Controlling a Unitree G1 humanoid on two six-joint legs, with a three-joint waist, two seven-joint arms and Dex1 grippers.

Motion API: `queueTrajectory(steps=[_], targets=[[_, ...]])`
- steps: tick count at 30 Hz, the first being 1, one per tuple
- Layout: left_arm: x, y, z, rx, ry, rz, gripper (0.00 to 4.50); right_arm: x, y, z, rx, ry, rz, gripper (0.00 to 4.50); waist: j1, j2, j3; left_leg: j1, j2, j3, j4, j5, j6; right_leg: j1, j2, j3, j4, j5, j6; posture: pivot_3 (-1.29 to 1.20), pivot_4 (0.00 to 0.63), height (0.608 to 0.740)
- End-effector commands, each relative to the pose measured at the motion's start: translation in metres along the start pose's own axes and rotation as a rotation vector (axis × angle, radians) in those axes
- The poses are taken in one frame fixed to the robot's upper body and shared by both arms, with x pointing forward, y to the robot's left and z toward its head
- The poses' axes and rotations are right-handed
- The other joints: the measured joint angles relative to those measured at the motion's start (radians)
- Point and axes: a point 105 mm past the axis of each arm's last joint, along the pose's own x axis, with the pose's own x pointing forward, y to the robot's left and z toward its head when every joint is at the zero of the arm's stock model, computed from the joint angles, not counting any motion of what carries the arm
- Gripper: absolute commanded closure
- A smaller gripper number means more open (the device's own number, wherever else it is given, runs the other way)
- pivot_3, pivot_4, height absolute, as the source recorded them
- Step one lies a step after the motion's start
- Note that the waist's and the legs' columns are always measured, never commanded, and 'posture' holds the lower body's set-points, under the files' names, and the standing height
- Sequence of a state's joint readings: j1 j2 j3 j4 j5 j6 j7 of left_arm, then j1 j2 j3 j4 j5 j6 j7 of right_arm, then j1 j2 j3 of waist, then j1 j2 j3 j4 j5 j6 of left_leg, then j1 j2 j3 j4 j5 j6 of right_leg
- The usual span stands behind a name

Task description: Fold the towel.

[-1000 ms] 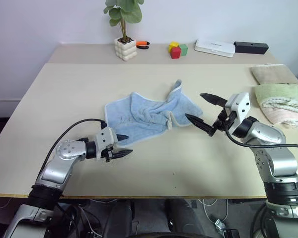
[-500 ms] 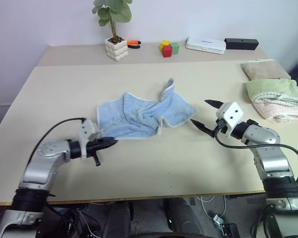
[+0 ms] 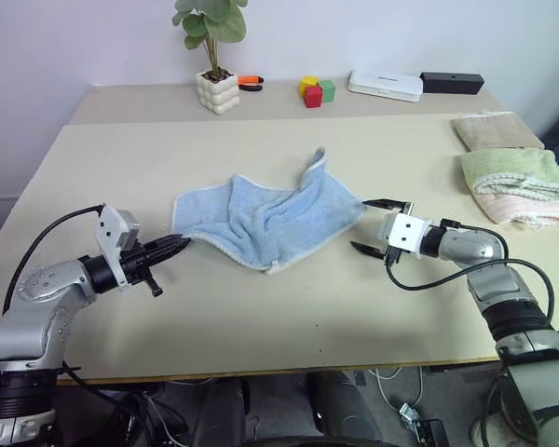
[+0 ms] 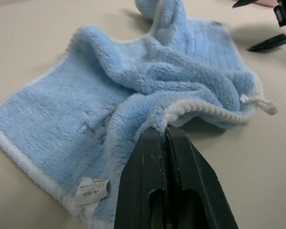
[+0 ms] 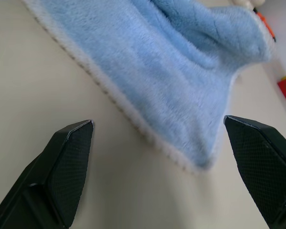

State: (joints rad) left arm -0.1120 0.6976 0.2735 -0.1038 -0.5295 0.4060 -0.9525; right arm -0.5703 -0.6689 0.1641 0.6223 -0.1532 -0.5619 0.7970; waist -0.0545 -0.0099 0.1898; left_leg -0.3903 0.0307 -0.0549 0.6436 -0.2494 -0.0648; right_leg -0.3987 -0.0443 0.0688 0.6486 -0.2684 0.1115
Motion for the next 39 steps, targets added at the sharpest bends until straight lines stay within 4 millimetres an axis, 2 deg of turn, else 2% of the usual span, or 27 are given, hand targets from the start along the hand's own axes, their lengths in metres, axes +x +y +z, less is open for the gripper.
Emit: queueTrajectory(steps=[1,3,6,14,15,17,23,27,30,36,39], targets=[[-0.012,0.012,0.041,-0.039,-0.175,0.067,4.48,0.017,0.003,-0.005,-0.062,0.038,-0.001,0.00,-0.006,-0.001,0.000,0.000,0.000,0.000,0.000,0.000,0.000,0.000,0.000,0.000,0.000,0.000,0.000,0.00,0.150,0.740],[-0.017,0.015,0.055,-0.084,-0.239,0.078,4.48,0.024,0.003,-0.005,-0.082,0.046,-0.010,0.00,-0.015,-0.004,0.000,0.000,0.000,-0.001,0.000,0.000,0.000,0.000,0.000,0.000,0.001,0.000,0.001,0.00,0.150,0.740],[-0.020,0.015,0.061,-0.116,-0.256,0.087,4.48,0.031,0.002,-0.007,-0.108,0.064,-0.021,0.00,-0.018,-0.004,-0.001,0.001,0.000,-0.001,0.000,0.000,0.000,0.001,0.000,0.000,0.001,0.001,0.002,0.00,0.150,0.740],[-0.017,0.009,0.062,-0.118,-0.241,0.085,4.48,0.046,-0.018,-0.007,-0.156,0.115,-0.146,0.00,-0.016,-0.005,-0.001,0.002,0.000,-0.001,0.000,0.000,0.000,0.002,0.000,0.000,0.001,0.001,0.002,0.00,0.150,0.740],[-0.017,0.008,0.062,-0.120,-0.240,0.085,4.50,0.046,-0.021,-0.009,-0.162,0.130,-0.158,0.53,-0.016,-0.005,-0.001,0.002,0.000,-0.001,0.000,0.000,0.000,0.002,0.000,0.000,0.001,0.001,0.001,0.00,0.150,0.740],[-0.016,0.007,0.063,-0.111,-0.235,0.084,4.50,0.045,-0.026,-0.012,-0.162,0.151,-0.187,1.27,-0.012,-0.005,-0.001,0.002,0.000,-0.001,0.000,0.000,0.000,0.002,0.000,0.000,0.001,0.001,0.001,0.00,0.150,0.740],[-0.013,0.005,0.062,-0.107,-0.228,0.078,4.50,0.037,-0.031,-0.017,-0.178,0.174,-0.196,4.30,-0.013,-0.005,0.000,0.000,-0.001,-0.001,0.000,0.000,0.000,0.001,-0.001,0.000,-0.001,0.000,0.001,0.00,0.150,0.740],[-0.012,0.007,0.063,-0.103,-0.231,0.082,4.50,0.023,-0.035,-0.022,-0.218,0.196,-0.168,4.41,-0.013,-0.005,0.001,0.000,-0.001,-0.001,0.000,0.000,0.000,0.001,-0.001,0.000,-0.001,0.001,0.002,0.00,0.150,0.740],[-0.014,0.010,0.062,-0.086,-0.220,0.092,4.50,0.004,-0.041,-0.022,-0.247,0.193,-0.129,4.41,-0.012,-0.005,0.002,-0.001,-0.001,-0.001,0.000,0.000,0.000,0.001,-0.001,0.000,-0.001,0.001,0.002,0.00,0.150,0.740],[-0.013,0.020,0.063,0.000,-0.193,0.125,4.50,-0.046,-0.021,0.019,-0.087,0.089,0.178,4.41,-0.011,-0.004,0.003,-0.001,-0.001,-0.001,-0.001,0.000,0.000,0.001,-0.001,0.000,-0.001,0.001,0.003,0.00,0.150,0.740],[-0.007,0.023,0.060,0.039,-0.182,0.127,4.50,-0.060,-0.020,0.033,-0.029,0.103,0.243,4.41,-0.014,-0.003,0.004,0.000,-0.001,-0.001,-0.001,0.000,0.000,0.001,-0.001,0.000,-0.001,0.001,0.003,0.00,0.150,0.740]])
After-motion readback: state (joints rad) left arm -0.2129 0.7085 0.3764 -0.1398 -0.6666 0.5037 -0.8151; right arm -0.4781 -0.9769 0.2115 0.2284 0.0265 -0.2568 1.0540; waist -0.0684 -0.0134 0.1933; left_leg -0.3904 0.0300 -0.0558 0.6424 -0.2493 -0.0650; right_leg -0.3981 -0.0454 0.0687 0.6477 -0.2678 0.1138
